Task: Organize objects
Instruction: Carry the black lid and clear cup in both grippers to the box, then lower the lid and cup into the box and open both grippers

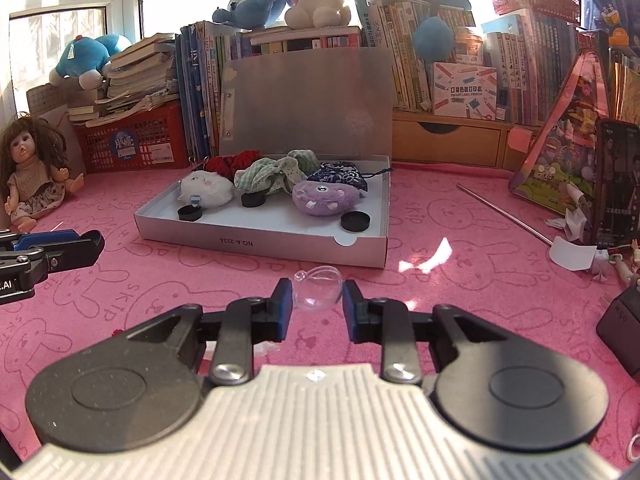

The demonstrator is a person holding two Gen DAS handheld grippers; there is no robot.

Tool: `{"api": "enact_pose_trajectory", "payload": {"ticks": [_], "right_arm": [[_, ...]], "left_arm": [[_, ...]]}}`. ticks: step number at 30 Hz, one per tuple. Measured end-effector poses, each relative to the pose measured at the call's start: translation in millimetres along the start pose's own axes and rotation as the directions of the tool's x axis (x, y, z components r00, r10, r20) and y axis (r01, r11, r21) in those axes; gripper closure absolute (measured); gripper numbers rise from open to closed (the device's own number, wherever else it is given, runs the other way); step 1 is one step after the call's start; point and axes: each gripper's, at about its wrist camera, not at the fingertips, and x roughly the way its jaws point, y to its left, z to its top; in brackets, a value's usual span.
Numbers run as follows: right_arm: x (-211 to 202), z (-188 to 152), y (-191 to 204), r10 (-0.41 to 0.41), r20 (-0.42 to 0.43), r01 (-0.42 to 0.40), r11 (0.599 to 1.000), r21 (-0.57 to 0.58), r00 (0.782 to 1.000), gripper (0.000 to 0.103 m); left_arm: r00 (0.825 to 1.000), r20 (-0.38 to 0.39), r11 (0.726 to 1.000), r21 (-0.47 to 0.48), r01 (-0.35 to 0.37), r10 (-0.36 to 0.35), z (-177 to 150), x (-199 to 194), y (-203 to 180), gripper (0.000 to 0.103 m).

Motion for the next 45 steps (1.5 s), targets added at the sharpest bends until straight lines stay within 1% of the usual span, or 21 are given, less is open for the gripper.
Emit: {"api": "enact_pose_trajectory", "payload": {"ticks": [4, 11, 19, 22, 25, 27, 32, 35, 37, 41, 45], "right_arm": [[8, 14, -6, -0.009, 0.011, 0.009, 1.000, 0.012, 1.000, 0.072], [25, 33, -13, -0.014, 0.009, 0.014, 1.000, 0.028, 1.000, 0.072], [46, 50, -17, -0.019, 0.001, 0.019, 0.999, 0.030, 1.000, 0.072], [56, 53, -18, -0.010, -0.020, 0.011, 0.999, 0.035, 1.000, 0.072], [67, 56, -19, -0.009, -0.038, 0.011, 0.999, 0.043, 0.999, 0.072], [77, 58, -21, -0.006, -0.053, 0.009, 0.998, 0.065, 0.999, 0.072], [102, 64, -32, 0.030, -0.114, -0.013, 0.989, 0.145, 0.993, 0.072], [118, 67, -41, 0.083, -0.162, -0.045, 0.973, 0.225, 0.983, 0.072], [125, 68, -45, 0.108, -0.180, -0.058, 0.963, 0.264, 0.978, 0.072], [136, 68, -44, 0.123, -0.210, -0.064, 0.961, 0.270, 0.970, 0.072], [142, 65, -42, 0.117, -0.227, -0.057, 0.965, 0.258, 0.967, 0.072]], "left_arm": [[1.000, 0.016, 0.999, -0.029, 0.015, -0.014, 16, 17, 9, 0.066], [1.000, -0.006, 0.998, -0.060, -0.008, 0.007, 34, 48, 22, 0.066], [0.999, -0.039, 0.995, -0.103, -0.004, 0.000, 45, 84, 38, 0.066], [0.998, -0.059, 0.992, -0.125, 0.006, -0.014, 47, 99, 43, 0.066], [0.996, -0.080, 0.982, -0.189, 0.010, -0.026, 47, 112, 50, 0.066], [0.996, -0.090, 0.977, -0.211, 0.002, -0.021, 48, 121, 53, 0.066], [0.993, -0.112, 0.980, -0.197, -0.001, -0.022, 50, 139, 53, 0.066], [0.989, -0.142, 0.975, -0.223, 0.015, -0.048, 50, 151, 56, 0.066], [0.987, -0.156, 0.974, -0.226, 0.008, -0.044, 50, 157, 57, 0.066], [0.983, -0.181, 0.977, -0.211, -0.009, -0.030, 46, 169, 57, 0.066], [0.980, -0.199, 0.982, -0.187, -0.037, -0.001, 43, 176, 58, 0.066]]}}
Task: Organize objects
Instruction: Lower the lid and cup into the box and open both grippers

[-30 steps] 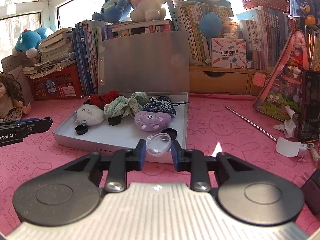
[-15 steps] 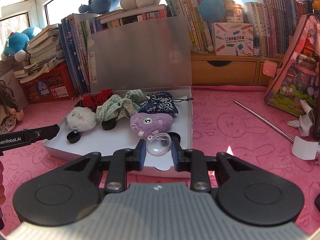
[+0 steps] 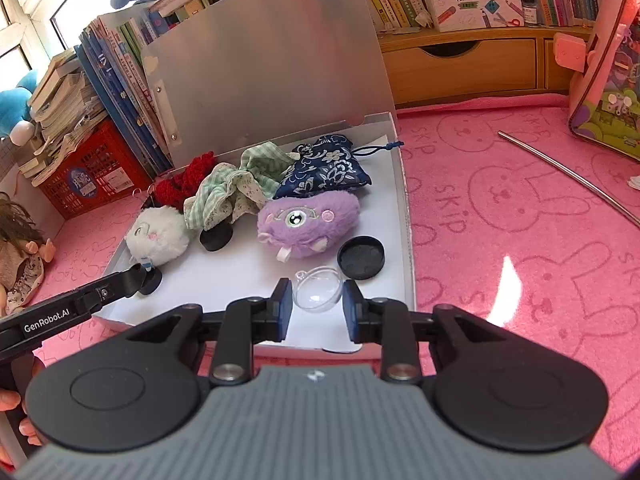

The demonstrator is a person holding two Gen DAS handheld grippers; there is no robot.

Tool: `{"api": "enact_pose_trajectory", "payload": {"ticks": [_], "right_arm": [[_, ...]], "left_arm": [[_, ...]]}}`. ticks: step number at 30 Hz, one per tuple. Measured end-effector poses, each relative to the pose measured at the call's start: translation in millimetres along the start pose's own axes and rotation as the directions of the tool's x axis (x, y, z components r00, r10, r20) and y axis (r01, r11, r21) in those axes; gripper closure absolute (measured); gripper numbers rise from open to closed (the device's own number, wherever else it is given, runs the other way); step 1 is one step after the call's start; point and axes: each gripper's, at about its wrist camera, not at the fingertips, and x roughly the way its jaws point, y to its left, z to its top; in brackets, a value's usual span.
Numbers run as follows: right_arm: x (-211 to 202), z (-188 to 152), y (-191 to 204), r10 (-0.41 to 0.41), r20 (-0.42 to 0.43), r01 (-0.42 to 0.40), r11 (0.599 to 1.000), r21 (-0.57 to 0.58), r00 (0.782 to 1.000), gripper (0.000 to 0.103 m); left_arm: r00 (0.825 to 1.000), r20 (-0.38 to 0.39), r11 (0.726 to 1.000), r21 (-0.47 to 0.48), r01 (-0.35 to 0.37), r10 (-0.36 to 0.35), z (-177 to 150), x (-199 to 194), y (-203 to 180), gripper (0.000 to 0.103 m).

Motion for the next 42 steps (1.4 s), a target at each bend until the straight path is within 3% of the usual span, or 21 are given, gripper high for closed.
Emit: {"api": "enact_pose_trajectory", "payload": {"ticks": [10, 18, 19, 21, 22, 28, 42], "right_arm": [[10, -3, 4, -0.071, 0.006, 0.072, 0.996, -0.053, 0.997, 0.072], [12, -4, 4, -0.084, 0.015, 0.085, 0.995, -0.056, 0.996, 0.068], [11, -4, 4, -0.085, 0.019, 0.086, 0.995, -0.057, 0.996, 0.067], [10, -5, 5, -0.082, 0.024, 0.083, 0.995, -0.058, 0.996, 0.050], [9, -5, 5, -0.079, 0.027, 0.080, 0.995, -0.057, 0.997, 0.049], [3, -4, 8, -0.072, 0.044, 0.074, 0.995, -0.064, 0.996, 0.043], [-34, -12, 22, -0.037, 0.099, 0.051, 0.989, -0.140, 0.994, 0.035]], "left_arm": [[0.998, -0.021, 0.998, 0.042, -0.055, 0.056, -4, 12, 1, 0.066], [0.996, -0.013, 0.994, 0.071, -0.085, 0.086, -4, 12, 0, 0.065], [0.996, -0.012, 0.993, 0.076, -0.089, 0.090, -4, 12, -1, 0.063], [0.996, -0.004, 0.992, 0.086, -0.093, 0.094, -4, 10, -2, 0.051], [0.995, 0.002, 0.991, 0.090, -0.095, 0.095, -4, 9, -3, 0.045], [0.995, 0.026, 0.989, 0.106, -0.102, 0.100, -3, 1, -8, 0.032], [0.998, 0.061, 0.989, 0.148, -0.031, 0.022, -8, -42, -20, 0.022]]}}
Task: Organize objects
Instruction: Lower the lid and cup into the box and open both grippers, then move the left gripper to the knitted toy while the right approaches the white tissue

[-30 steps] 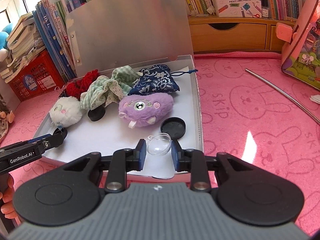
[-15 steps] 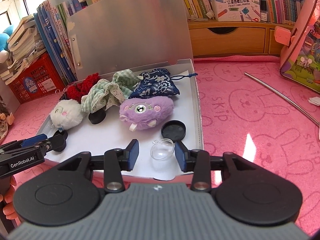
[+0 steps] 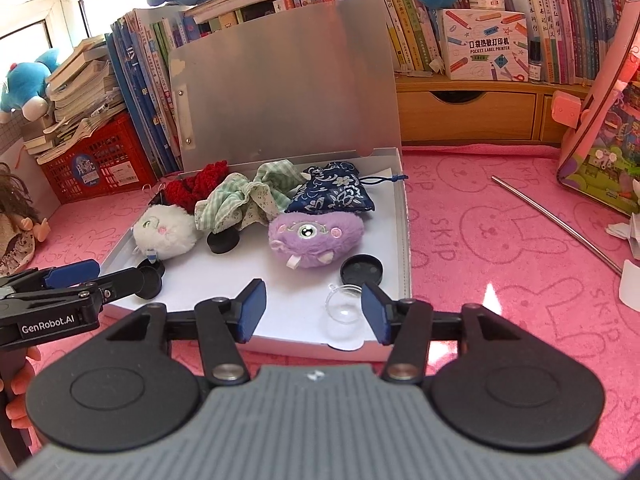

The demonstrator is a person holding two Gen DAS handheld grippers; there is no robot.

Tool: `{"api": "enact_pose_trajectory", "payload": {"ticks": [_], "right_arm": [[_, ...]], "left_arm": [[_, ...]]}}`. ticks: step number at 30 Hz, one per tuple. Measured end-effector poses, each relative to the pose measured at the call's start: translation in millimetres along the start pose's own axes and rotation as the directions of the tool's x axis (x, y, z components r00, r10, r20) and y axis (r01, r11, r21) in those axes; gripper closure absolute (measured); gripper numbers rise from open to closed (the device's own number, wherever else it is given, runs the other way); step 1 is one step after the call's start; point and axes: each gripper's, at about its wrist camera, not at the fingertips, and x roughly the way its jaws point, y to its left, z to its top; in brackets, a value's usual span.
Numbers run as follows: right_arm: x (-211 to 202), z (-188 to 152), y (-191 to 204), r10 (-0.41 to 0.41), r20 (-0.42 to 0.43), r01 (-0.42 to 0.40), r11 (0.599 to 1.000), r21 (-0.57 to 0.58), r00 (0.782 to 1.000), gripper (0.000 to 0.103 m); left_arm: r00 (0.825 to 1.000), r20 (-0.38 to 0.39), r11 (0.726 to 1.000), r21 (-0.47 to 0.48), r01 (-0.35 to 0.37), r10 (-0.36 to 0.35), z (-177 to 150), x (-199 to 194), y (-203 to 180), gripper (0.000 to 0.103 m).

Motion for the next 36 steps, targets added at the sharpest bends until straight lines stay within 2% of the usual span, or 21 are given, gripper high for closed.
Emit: {"api": "enact_pose_trajectory", "payload": {"ticks": [3, 9, 15, 20, 28, 36], "right_arm": [[-12, -6, 5, 0.007, 0.017, -0.006, 0.999, -0.035, 1.000, 0.033], [-35, -23, 14, 0.028, 0.039, -0.024, 0.996, -0.086, 0.999, 0.027], [-47, -41, 20, 0.074, 0.010, -0.072, 0.991, -0.115, 0.997, 0.022], [-54, -60, 25, 0.111, -0.007, -0.111, 0.988, -0.108, 0.994, 0.019], [-67, -85, 28, 0.136, -0.032, -0.139, 0.985, -0.105, 0.990, 0.016], [-70, -92, 20, 0.137, -0.039, -0.139, 0.988, -0.065, 0.990, 0.015]], "left_arm": [[1.000, 0.012, 1.000, 0.027, 0.009, -0.010, -5, -14, -4, 0.021], [0.998, 0.016, 0.998, 0.022, 0.052, -0.052, -22, -47, -6, 0.018], [0.993, 0.000, 0.993, 0.013, 0.114, -0.114, -58, -84, -9, 0.017], [0.991, -0.020, 0.990, 0.033, 0.134, -0.133, -90, -107, -16, 0.016], [0.980, -0.079, 0.981, 0.041, 0.189, -0.185, -134, -128, -30, 0.016], [0.969, -0.076, 0.970, 0.046, 0.237, -0.233, -145, -134, -47, 0.017]]}}
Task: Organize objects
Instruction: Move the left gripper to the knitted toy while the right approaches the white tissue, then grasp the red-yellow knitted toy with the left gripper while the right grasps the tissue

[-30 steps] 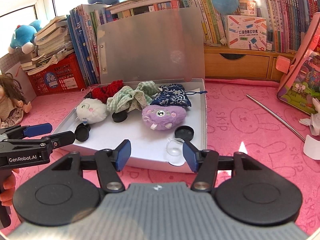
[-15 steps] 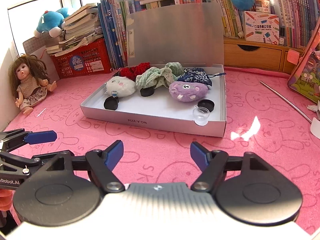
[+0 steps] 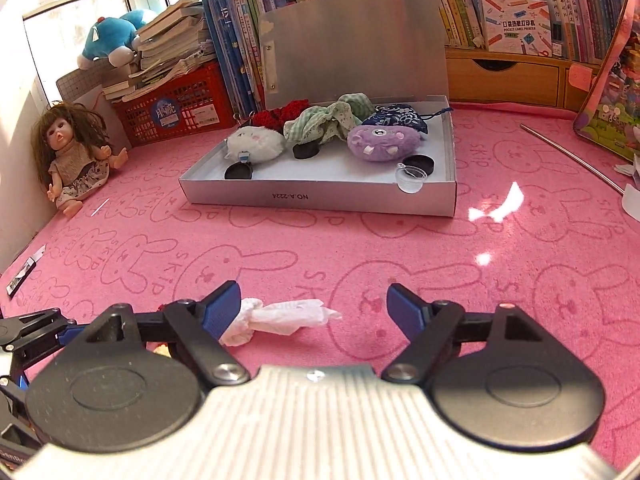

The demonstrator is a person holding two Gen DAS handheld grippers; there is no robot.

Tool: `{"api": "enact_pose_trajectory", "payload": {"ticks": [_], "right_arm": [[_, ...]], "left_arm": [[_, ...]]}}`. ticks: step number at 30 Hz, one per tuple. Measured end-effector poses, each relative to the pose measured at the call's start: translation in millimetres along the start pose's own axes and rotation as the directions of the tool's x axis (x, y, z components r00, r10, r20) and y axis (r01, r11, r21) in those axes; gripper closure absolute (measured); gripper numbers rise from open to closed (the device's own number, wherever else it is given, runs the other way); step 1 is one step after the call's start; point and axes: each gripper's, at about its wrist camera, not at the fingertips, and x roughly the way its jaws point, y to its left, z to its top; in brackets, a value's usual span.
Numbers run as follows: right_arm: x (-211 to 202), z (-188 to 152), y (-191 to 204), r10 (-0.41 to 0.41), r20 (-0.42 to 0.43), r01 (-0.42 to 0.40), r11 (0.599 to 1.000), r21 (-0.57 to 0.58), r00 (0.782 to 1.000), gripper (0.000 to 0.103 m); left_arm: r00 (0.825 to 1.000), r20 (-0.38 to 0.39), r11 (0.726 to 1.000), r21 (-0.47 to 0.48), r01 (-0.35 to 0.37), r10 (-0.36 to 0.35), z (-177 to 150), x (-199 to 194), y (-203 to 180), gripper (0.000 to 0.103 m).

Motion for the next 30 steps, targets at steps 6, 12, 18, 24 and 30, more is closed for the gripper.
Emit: {"api": "enact_pose_trajectory", "payload": {"ticks": [6, 12, 18, 24, 30], "right_arm": [[1, -3, -1, -0.003, -0.005, 0.003, 1.000, 0.005, 1.000, 0.015], [1, -4, 0, 0.008, -0.007, -0.008, 1.000, 0.006, 1.000, 0.015], [0, -7, 14, 0.079, -0.021, -0.080, 0.996, -0.046, 0.997, 0.015], [3, -12, 38, 0.038, 0.011, -0.036, 0.989, -0.141, 0.999, 0.016], [10, -15, 54, 0.001, 0.032, 0.005, 0.983, -0.184, 0.999, 0.015]], "left_arm": [[1.000, -0.008, 0.999, -0.040, -0.019, 0.019, 3, 7, -1, 0.048], [0.999, 0.012, 0.998, -0.045, -0.032, 0.033, 4, 3, 1, 0.066], [0.994, 0.020, 0.991, -0.082, -0.103, 0.105, 3, -3, 21, 0.066], [0.984, 0.048, 0.981, -0.098, -0.167, 0.172, 7, -10, 36, 0.066], [0.979, 0.051, 0.975, -0.113, -0.192, 0.199, 9, -8, 43, 0.066]]}}
